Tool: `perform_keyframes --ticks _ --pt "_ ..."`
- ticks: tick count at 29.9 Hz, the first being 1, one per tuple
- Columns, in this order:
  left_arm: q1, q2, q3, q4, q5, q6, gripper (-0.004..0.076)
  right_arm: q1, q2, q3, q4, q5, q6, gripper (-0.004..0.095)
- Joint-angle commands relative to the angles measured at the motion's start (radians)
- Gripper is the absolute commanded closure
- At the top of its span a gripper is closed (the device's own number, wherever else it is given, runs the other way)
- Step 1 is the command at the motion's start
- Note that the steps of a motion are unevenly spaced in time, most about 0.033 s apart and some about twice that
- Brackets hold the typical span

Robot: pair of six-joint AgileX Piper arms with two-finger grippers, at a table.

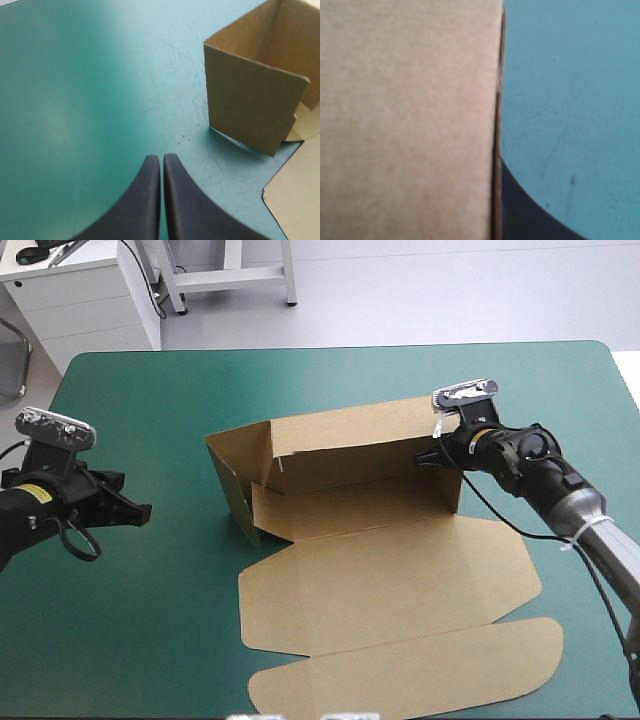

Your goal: Fold the box

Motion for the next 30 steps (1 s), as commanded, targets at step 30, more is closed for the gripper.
perform_keyframes --ticks 30 --pt "-0.001 -0.035 0.034 -0.034 -0.2 0.0 0.0731 -0.004 0.233 -0.29 0.107 0.243 -0.066 0.092"
